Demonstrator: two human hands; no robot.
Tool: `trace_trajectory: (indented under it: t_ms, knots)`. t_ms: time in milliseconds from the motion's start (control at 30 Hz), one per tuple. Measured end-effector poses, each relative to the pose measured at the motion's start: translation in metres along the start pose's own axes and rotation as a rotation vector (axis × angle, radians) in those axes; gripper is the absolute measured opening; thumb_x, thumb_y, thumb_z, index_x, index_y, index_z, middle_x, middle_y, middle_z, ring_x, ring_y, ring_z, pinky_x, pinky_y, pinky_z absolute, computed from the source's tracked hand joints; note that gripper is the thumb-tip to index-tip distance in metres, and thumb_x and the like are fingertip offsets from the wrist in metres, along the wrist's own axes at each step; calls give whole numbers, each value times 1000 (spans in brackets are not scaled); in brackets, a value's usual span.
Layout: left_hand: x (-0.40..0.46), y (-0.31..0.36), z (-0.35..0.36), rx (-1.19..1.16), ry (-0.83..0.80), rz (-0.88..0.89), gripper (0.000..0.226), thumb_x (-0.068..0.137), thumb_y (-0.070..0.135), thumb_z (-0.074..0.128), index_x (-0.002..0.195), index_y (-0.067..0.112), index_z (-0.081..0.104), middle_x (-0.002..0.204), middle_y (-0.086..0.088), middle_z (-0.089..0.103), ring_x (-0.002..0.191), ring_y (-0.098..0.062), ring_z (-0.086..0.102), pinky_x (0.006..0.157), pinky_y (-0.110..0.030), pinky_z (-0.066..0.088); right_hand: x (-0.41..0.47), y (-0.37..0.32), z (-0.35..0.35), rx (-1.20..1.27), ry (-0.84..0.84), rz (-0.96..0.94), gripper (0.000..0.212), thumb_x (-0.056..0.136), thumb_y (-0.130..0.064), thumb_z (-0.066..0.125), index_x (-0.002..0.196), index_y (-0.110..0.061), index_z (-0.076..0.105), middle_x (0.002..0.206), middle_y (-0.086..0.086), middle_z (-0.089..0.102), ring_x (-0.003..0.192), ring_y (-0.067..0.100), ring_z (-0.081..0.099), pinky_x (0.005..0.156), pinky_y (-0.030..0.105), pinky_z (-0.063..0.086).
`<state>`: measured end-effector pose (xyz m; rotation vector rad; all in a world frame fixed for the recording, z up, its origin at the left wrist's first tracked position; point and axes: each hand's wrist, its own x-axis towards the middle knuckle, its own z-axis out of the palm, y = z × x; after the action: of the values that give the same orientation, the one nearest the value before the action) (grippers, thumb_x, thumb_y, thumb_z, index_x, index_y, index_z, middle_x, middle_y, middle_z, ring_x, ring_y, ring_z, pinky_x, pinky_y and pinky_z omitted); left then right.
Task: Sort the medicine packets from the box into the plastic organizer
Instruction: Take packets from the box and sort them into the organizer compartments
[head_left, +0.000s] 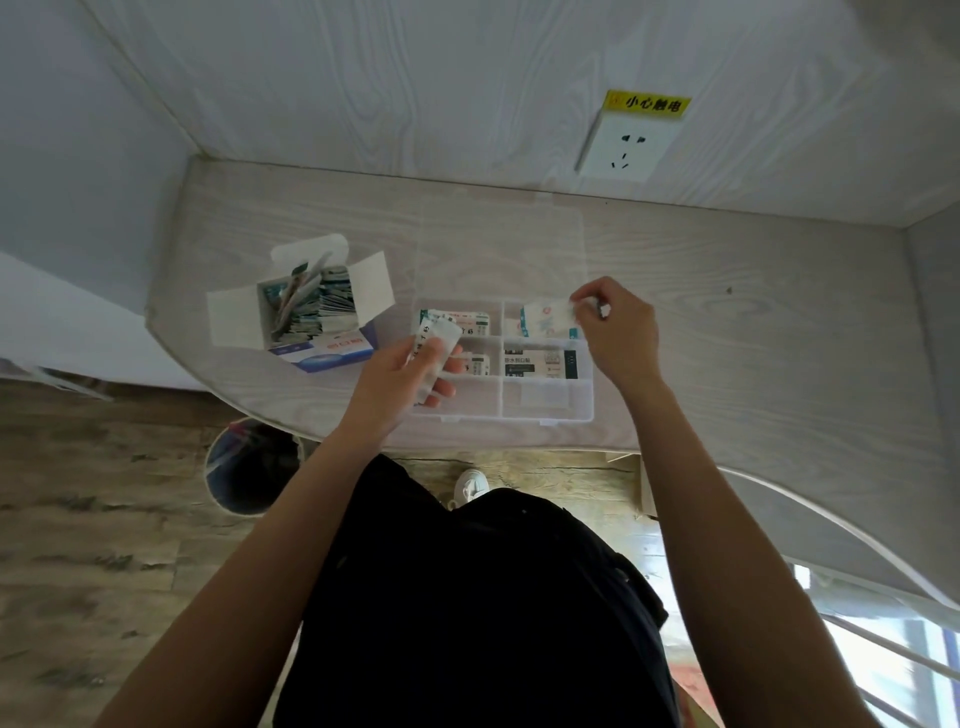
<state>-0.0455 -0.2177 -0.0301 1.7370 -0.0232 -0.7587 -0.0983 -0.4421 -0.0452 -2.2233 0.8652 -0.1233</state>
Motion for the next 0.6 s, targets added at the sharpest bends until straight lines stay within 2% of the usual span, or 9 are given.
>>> trace_trajectory:
  t_ms: [133, 233, 367, 467, 600]
  knots:
    - [0, 2, 1, -33, -9, -10, 22, 96, 28, 48, 87, 22, 66, 81, 5, 70, 58, -7, 63, 53, -19, 50, 5, 0, 10, -140, -29, -16, 12, 89, -18, 54, 90, -24, 64, 84, -5, 64, 72, 14, 57, 60, 24, 38]
    - [0, 1, 1, -28, -10, -5, 21, 96, 28, 48, 87, 23, 67, 81, 6, 70, 60, -8, 63, 54, -20, 51, 7, 0, 12, -440, -56, -176, 16, 93, -24, 51, 95, -25, 66, 92, -5, 68, 81, 18, 62, 67, 27, 44]
    - [0, 0, 0, -26, -5, -5, 21, 96, 31, 48, 90, 23, 67, 80, 7, 71, 62, -8, 64, 54, -19, 51, 15, -6, 11, -728, -145, -340, 24, 97, -22, 45, 106, -24, 68, 95, 1, 69, 84, 20, 63, 65, 25, 38]
    - [0, -1, -1, -35, -10, -3, 22, 96, 31, 47, 92, 22, 67, 80, 7, 71, 62, -8, 64, 54, -19, 51, 20, -10, 12, -788, -241, -396, 25, 97, -24, 47, 114, -25, 65, 99, 4, 69, 88, 23, 64, 69, 28, 42]
    - [1, -2, 0, -42, -24, -7, 23, 96, 31, 47, 92, 22, 68, 82, 5, 71, 63, -10, 65, 55, -20, 51, 25, -11, 15, -760, -290, -422, 24, 95, -23, 52, 115, -25, 65, 101, 6, 69, 90, 26, 64, 76, 33, 48]
